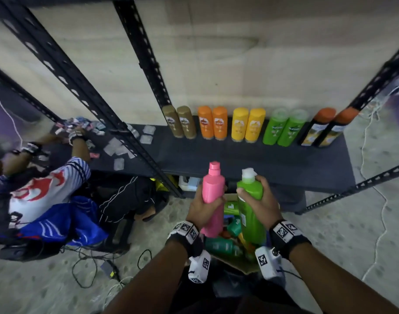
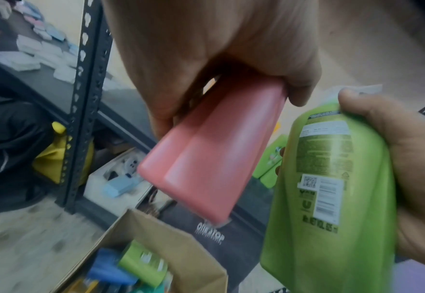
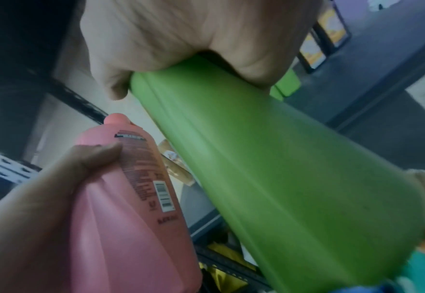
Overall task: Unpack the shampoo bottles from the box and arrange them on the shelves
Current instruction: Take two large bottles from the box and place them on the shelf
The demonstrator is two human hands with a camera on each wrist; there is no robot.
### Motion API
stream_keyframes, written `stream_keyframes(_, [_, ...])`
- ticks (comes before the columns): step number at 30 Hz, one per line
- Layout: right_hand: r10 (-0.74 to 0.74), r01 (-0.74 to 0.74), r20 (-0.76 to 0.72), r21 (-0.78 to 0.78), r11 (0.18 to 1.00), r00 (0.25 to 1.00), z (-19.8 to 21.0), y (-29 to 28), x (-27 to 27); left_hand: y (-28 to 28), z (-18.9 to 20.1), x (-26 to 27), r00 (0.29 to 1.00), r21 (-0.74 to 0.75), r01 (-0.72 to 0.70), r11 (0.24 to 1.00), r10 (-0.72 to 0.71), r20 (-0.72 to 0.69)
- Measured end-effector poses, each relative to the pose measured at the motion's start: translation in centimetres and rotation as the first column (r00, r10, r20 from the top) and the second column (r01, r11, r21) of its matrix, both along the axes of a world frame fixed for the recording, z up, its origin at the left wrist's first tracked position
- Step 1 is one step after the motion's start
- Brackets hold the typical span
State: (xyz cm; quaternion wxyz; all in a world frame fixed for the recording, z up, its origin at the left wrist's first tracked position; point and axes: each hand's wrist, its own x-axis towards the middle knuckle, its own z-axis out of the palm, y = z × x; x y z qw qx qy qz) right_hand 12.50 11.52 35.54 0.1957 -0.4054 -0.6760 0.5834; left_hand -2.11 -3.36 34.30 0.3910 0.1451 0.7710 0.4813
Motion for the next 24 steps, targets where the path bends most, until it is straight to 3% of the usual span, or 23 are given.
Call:
stream_keyframes(8, [0.001, 0.047, -0.233, 0.198, 0.979, 0.972, 8.0, 1.4, -4.9, 1.2, 6.7, -3.8, 0.983, 0.243, -0.152, 0.958, 0.173, -0.067])
stream_keyframes(15, [0.123, -0.002, -0.393, 0.296, 0.955, 0.911, 14.3, 1.8, -8.7, 1.5, 13.5, -6.7, 0.959, 0.37, -0.102, 0.924, 0.191, -0.212])
stream_keyframes(24, [0.274, -0.01, -0.579, 0.417, 0.909, 0.768, 24.8, 2.3, -11.7, 1.7, 24.9, -7.9, 0.916, 0.561, -0.074, 0.824, 0.278, -0.287])
